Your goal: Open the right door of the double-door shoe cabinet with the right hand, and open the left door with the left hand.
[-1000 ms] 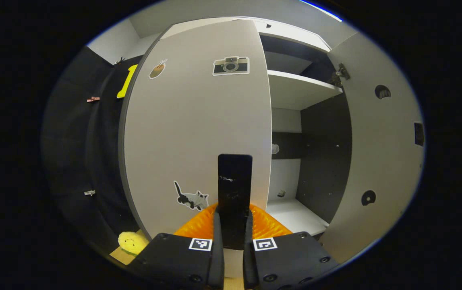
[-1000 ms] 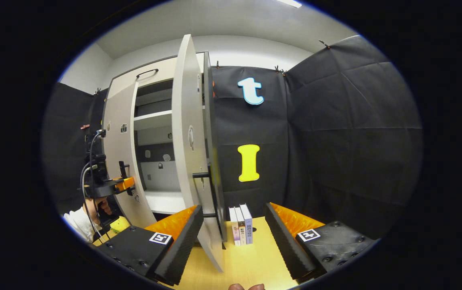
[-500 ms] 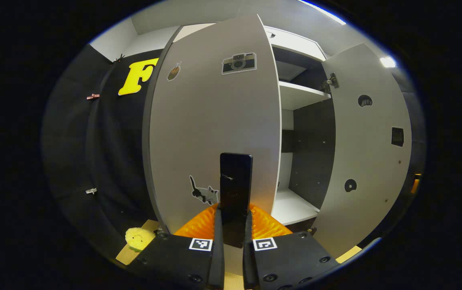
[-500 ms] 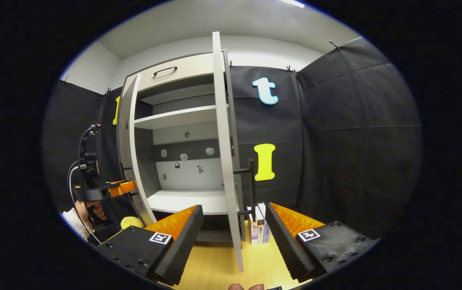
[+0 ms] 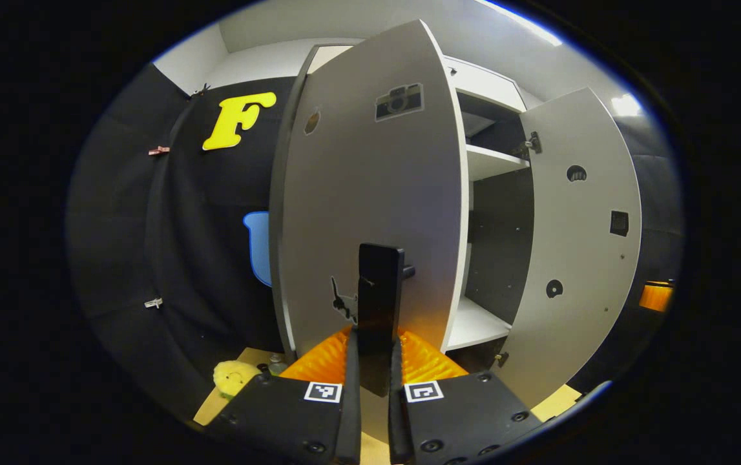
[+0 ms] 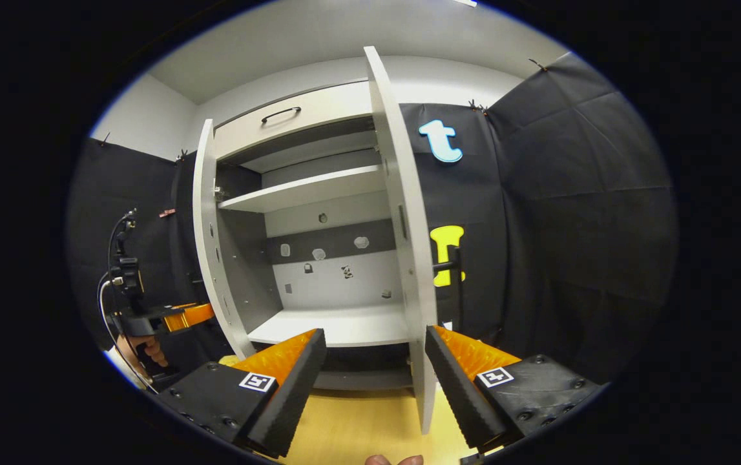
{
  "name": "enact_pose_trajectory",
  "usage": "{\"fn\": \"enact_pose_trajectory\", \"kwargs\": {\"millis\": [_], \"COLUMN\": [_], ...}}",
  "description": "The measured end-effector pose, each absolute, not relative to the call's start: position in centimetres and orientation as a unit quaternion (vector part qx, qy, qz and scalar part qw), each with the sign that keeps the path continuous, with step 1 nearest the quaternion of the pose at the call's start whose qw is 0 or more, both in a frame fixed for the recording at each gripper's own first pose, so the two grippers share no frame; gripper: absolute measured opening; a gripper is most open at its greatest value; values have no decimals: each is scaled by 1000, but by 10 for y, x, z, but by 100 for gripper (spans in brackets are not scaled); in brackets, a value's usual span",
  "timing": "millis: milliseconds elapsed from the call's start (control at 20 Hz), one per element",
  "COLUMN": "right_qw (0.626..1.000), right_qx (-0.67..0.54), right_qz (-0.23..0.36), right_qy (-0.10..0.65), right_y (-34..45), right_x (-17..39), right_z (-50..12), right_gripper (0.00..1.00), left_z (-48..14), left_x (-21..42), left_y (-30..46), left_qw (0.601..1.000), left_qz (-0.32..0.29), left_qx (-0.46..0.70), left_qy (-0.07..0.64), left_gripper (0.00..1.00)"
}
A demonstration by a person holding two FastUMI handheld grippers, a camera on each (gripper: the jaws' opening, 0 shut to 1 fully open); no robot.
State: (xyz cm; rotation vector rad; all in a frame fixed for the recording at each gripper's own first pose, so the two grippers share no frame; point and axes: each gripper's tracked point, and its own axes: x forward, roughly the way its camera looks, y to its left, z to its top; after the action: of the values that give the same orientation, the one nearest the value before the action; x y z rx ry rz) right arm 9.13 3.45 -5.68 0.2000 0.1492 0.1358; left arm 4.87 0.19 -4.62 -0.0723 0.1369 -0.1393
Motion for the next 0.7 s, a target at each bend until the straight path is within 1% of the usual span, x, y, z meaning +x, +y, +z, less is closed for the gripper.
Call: {"fn": "enact_pose_trajectory", "kwargs": {"millis": [50,100,200,300,350,500,600,650,700], "right_qw": [990,990,990,990,989,987,986,986,984], "right_qx": [99,95,86,84,85,90,88,87,90], "right_qz": [72,76,82,88,92,105,113,118,128], "right_qy": [76,77,77,75,76,85,86,85,83], "right_y": [39,40,41,44,46,62,73,77,84], "right_x": [90,90,90,93,92,91,90,87,84], "right_z": [-57,-58,-59,-59,-60,-65,-66,-66,-65], "right_gripper": [97,97,97,97,97,97,97,97,97], "left_z": [-46,-46,-46,-46,-45,-45,-44,-44,-44], "left_x": [45,41,35,31,29,24,22,21,19], "left_y": [7,14,26,38,43,63,77,85,94], "left_qw": [995,995,995,995,995,995,995,995,995], "left_qz": [-68,-68,-70,-74,-76,-74,-70,-69,-71], "left_qx": [-37,-38,-39,-34,-32,-36,-41,-41,-39], "left_qy": [67,65,64,64,61,63,61,61,61], "left_gripper": [22,24,24,18,20,19,17,14,16]}}
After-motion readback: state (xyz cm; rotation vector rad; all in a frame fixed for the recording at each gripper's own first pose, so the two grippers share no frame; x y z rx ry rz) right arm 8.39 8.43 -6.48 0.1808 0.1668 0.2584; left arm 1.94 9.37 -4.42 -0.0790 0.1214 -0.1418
